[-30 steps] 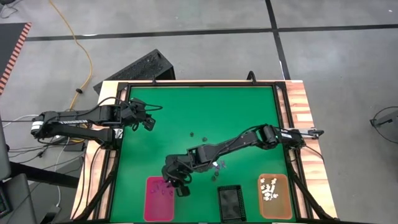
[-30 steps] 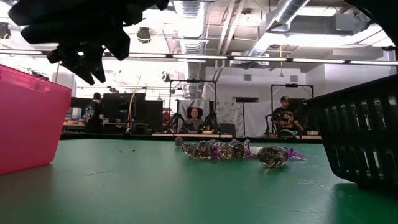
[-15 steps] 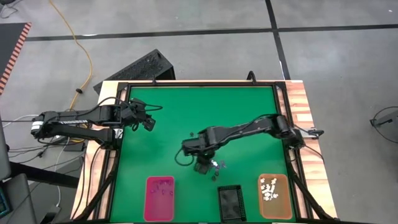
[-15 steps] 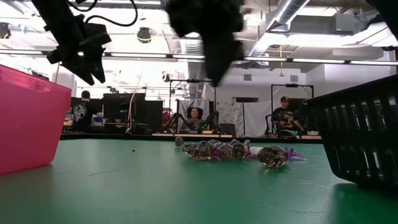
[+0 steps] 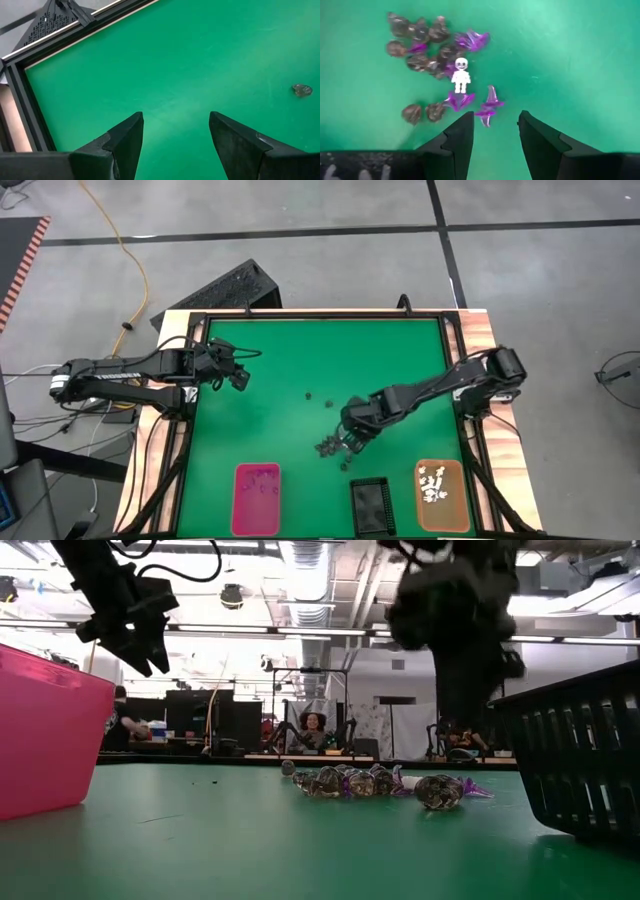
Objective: Sort Halloween decoration
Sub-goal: Put the violet witch hat toy into the red organizing bin
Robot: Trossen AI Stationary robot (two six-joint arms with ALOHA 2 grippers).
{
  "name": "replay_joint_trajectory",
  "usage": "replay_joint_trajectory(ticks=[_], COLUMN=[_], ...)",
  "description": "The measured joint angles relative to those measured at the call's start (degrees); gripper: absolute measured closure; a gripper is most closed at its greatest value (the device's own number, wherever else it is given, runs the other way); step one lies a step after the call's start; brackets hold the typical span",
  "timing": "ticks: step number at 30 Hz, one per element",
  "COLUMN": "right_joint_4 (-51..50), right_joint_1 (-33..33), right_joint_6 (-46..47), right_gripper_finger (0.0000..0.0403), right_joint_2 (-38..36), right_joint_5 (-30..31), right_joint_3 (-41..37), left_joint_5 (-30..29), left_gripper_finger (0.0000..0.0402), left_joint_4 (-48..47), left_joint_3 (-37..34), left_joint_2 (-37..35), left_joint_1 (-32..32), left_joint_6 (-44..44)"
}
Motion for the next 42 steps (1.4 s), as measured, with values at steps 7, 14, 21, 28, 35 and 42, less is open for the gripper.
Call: replay_joint_trajectory(ticks=[7,14,21,28,35,42], right_joint_4=[3.65,4.17,4.33,6.43,5.32,5.89], right_joint_1=[-0.06,0.46,1.25,2.24,1.79,1.83], right_joint_6=[2.23,4.99,6.40,7.06,7.50,5.67], right_gripper_finger=[0.0221,0.0221,0.0221,0.0221,0.0270,0.0368], right_joint_2=[4.39,5.55,6.76,10.24,10.43,10.53], right_joint_5=[-0.04,1.92,1.56,0.17,-0.31,-0.69], right_joint_3=[-2.06,-2.05,-2.03,-1.76,-1.81,-1.57], left_joint_5=[-0.02,-0.73,-1.04,-1.22,-2.41,-2.41], left_gripper_finger=[0.0183,0.0183,0.0183,0.0183,0.0183,0.0183], left_joint_4=[0.11,0.09,0.09,0.08,0.08,0.08], left_joint_3=[0.00,0.00,0.00,0.00,0.00,0.00], left_joint_2=[-0.01,0.01,0.01,0.00,-0.01,0.00], left_joint_1=[0.00,0.00,0.00,0.00,0.00,0.00], left_joint_6=[-0.56,-1.46,-1.55,-1.62,-1.62,-1.62])
